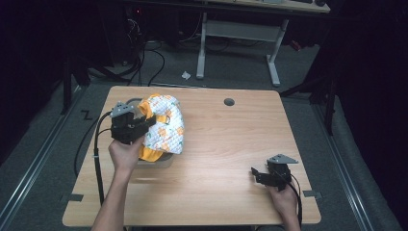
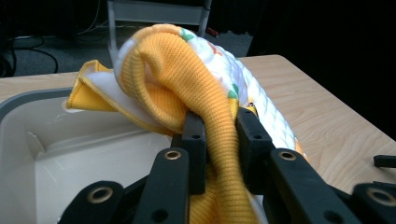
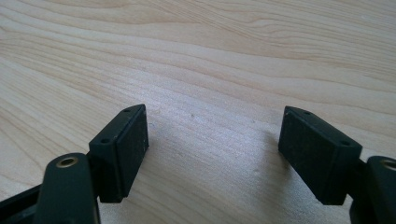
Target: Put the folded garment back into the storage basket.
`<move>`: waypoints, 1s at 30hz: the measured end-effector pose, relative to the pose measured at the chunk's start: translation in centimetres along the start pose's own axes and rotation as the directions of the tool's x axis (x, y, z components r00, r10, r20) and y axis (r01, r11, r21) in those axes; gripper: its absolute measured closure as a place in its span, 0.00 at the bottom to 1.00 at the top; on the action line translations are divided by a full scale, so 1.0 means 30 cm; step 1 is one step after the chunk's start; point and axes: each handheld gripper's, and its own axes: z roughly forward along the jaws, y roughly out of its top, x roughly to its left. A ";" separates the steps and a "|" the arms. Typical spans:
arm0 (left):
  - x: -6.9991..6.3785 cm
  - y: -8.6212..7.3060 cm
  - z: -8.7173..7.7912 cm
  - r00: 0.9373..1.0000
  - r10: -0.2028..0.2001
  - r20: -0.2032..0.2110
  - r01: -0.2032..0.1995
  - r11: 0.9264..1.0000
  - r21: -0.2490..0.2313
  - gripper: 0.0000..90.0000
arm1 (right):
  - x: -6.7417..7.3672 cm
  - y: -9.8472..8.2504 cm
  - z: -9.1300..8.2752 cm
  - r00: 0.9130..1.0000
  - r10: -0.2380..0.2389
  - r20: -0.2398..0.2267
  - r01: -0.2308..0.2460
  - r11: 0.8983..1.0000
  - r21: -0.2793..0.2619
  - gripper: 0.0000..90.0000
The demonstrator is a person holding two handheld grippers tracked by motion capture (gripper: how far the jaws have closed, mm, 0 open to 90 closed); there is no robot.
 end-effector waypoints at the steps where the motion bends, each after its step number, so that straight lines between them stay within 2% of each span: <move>1: 0.005 0.001 0.000 1.000 0.000 -0.002 0.000 1.000 0.000 0.84 | 0.000 0.000 0.000 1.000 0.000 0.000 0.000 1.000 0.000 0.27; 18: 0.084 -0.012 0.020 0.999 -0.025 -0.036 0.026 0.999 0.037 0.84 | 0.000 0.000 0.000 1.000 0.000 0.000 0.000 1.000 0.000 0.27; 30: 0.139 -0.042 0.065 0.997 -0.054 -0.060 0.059 0.995 0.087 0.84 | 0.000 0.000 0.000 1.000 0.001 0.000 -0.001 1.000 0.000 0.27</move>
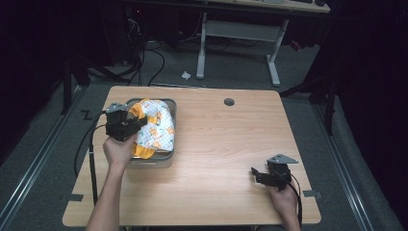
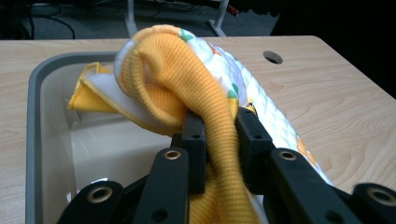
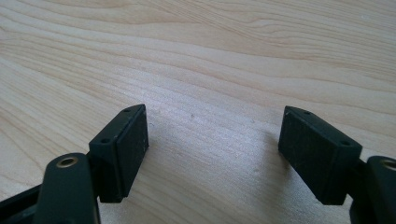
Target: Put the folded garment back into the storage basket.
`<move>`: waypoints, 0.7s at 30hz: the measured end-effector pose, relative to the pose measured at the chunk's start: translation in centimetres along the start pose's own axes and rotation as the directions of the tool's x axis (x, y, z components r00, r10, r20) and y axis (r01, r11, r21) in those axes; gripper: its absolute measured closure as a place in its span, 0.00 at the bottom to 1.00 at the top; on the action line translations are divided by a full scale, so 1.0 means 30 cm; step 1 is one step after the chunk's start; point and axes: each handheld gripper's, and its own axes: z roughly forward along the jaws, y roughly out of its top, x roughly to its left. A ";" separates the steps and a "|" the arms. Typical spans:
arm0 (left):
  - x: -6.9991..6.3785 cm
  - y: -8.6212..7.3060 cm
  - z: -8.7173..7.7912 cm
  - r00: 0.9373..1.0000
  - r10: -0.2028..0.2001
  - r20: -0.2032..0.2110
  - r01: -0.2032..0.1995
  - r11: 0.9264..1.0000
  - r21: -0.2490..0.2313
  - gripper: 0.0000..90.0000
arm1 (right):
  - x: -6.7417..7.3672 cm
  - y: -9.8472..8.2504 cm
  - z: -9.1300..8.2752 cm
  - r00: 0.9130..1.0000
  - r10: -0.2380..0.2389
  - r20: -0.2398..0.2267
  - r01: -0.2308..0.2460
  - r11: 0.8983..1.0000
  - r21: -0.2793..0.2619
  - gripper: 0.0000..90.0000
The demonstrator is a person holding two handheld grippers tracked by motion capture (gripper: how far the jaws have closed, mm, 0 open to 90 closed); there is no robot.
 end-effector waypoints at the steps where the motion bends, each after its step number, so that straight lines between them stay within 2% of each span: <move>1: 0.005 -0.004 0.008 1.000 -0.001 -0.004 0.001 1.000 0.006 0.84 | 0.000 0.000 0.000 1.000 0.000 0.000 0.000 1.000 0.000 0.27; 12: 0.027 -0.015 0.050 1.000 -0.006 -0.012 0.006 0.999 0.047 0.84 | 0.000 0.000 0.000 1.000 0.000 0.000 0.000 1.000 0.000 0.27; 21: 0.040 -0.034 0.102 0.999 0.021 -0.041 -0.015 0.992 0.125 0.83 | 0.000 0.000 0.000 1.000 0.000 0.000 0.000 1.000 0.000 0.27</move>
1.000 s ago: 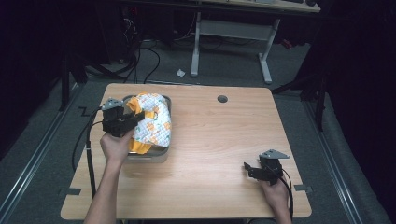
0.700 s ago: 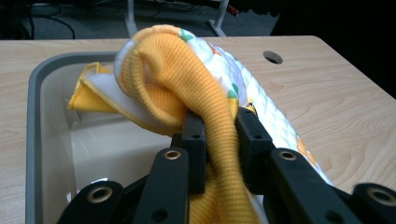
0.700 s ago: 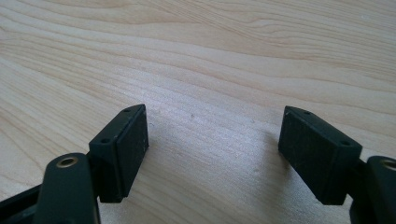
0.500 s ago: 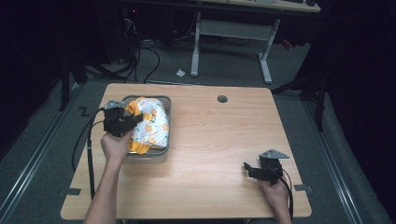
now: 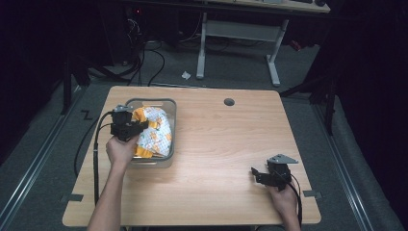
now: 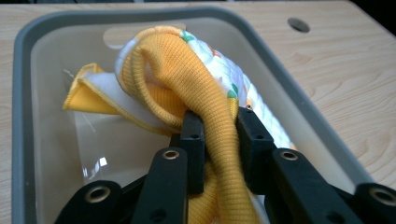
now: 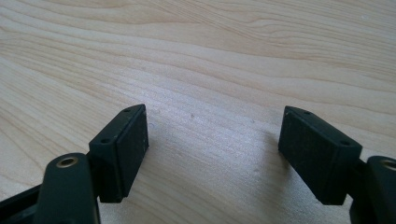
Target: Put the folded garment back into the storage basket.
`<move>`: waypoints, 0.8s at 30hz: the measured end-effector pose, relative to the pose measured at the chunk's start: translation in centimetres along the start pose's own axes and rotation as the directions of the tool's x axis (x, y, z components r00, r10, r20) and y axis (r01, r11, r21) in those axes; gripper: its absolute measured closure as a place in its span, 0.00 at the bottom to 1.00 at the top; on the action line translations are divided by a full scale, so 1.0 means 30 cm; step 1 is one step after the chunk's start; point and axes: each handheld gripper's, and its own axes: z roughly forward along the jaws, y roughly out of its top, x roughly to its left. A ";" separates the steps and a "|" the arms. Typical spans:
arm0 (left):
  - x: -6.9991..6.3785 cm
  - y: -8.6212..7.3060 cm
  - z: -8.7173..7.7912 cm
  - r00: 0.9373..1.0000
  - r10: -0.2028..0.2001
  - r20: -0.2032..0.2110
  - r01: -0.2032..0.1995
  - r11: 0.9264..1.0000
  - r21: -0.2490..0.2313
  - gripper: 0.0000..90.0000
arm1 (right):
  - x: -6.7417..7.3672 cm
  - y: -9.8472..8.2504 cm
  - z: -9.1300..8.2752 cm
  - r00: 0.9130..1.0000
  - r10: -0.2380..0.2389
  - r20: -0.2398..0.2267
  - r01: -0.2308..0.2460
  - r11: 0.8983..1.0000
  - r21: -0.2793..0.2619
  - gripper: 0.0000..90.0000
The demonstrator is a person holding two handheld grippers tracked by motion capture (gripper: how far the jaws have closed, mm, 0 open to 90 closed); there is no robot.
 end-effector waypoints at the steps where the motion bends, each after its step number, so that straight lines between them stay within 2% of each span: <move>1: 0.000 -0.002 0.007 1.000 -0.002 0.001 0.002 1.000 0.005 0.83 | 0.000 0.000 0.000 1.000 -0.001 0.000 0.001 1.000 0.000 0.27; 6: -0.002 -0.002 0.030 1.000 -0.002 -0.013 0.003 1.000 0.031 0.81 | 0.000 0.000 0.000 1.000 -0.001 0.000 0.001 1.000 0.000 0.27; 7: -0.004 0.000 0.033 1.000 0.004 -0.027 -0.003 0.999 0.045 0.80 | 0.000 0.000 0.000 1.000 -0.001 0.000 0.001 1.000 0.000 0.27; 9: -0.003 0.001 0.038 0.998 -0.008 -0.056 0.011 0.998 0.063 0.72 | 0.000 0.000 0.000 1.000 -0.001 0.000 0.001 1.000 0.000 0.27; 10: -0.003 0.001 0.038 0.998 -0.008 -0.056 0.011 0.998 0.063 0.70 | 0.000 0.000 0.000 1.000 -0.001 0.000 0.001 1.000 0.000 0.27; 13: -0.001 0.000 0.034 0.996 -0.004 -0.087 0.009 0.998 0.054 0.61 | 0.000 0.000 0.000 1.000 -0.001 0.000 0.001 1.000 0.000 0.27; 14: -0.002 0.000 0.033 0.995 0.001 -0.104 0.005 0.999 0.053 0.61 | 0.000 0.000 0.000 1.000 -0.001 0.000 0.001 1.000 0.000 0.27; 15: -0.002 0.000 0.032 0.993 0.003 -0.116 0.003 0.999 0.051 0.54 | 0.000 0.000 0.000 1.000 -0.001 0.000 0.001 1.000 0.000 0.27; 18: -0.006 0.001 0.025 0.991 0.006 -0.136 -0.001 0.999 0.040 0.51 | 0.000 0.000 0.000 1.000 0.000 0.001 0.000 1.000 0.000 0.27; 24: -0.040 0.003 -0.007 0.993 0.022 -0.118 -0.023 1.000 -0.011 0.44 | 0.000 0.000 0.000 1.000 -0.001 0.000 0.001 1.000 0.000 0.27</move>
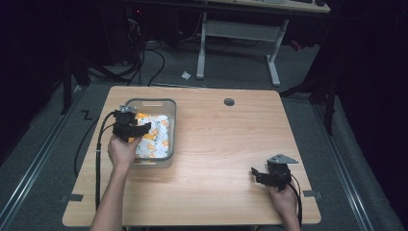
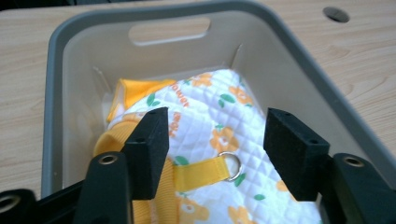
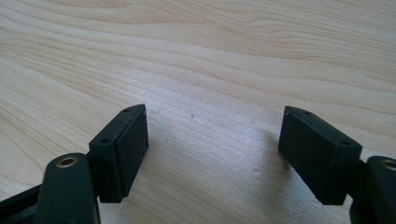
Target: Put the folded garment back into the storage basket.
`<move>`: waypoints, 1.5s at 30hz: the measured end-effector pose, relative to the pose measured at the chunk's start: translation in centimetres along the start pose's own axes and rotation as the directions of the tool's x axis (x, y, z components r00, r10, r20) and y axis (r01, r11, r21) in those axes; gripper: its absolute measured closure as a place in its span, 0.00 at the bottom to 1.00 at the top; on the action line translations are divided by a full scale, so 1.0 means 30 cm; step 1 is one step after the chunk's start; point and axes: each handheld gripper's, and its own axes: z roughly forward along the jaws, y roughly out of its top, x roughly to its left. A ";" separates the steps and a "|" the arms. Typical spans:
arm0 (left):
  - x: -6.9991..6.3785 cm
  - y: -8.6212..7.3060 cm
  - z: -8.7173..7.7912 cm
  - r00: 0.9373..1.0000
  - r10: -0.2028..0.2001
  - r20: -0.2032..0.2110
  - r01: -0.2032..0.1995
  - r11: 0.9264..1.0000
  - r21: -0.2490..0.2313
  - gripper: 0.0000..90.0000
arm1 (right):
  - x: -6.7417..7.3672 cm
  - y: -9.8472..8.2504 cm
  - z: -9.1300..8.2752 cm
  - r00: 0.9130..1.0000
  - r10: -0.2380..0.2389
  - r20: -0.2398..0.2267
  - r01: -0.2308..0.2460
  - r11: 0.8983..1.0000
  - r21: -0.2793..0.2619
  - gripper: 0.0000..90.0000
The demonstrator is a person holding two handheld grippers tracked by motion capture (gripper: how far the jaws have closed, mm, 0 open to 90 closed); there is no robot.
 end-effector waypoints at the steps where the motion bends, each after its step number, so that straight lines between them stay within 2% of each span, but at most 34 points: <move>1: -0.006 0.000 -0.007 1.000 -0.002 0.007 0.002 1.000 -0.014 0.43 | 0.000 0.000 0.000 1.000 0.000 0.000 0.000 1.000 0.000 0.27; 4: -0.024 0.001 -0.028 1.000 0.010 0.017 -0.009 0.999 -0.042 0.42 | 0.000 0.000 0.000 1.000 0.000 0.000 0.000 1.000 0.000 0.27; 8: -0.046 -0.001 -0.051 0.999 0.005 0.046 -0.001 0.997 -0.072 0.41 | 0.000 0.000 0.000 1.000 0.000 0.000 0.000 1.000 0.000 0.27; 16: -0.082 -0.006 -0.085 0.998 0.025 0.065 -0.018 0.993 -0.113 0.40 | 0.000 0.000 0.000 1.000 0.000 0.000 0.000 1.000 0.000 0.27; 36: -0.167 -0.025 -0.144 0.990 0.066 0.127 -0.044 0.985 -0.165 0.39 | 0.000 0.000 0.000 1.000 0.000 0.000 0.000 1.000 0.000 0.27; 45: -0.191 -0.037 -0.149 0.987 0.082 0.136 -0.058 0.984 -0.171 0.39 | 0.000 0.000 0.000 1.000 0.000 0.000 0.000 1.000 0.000 0.27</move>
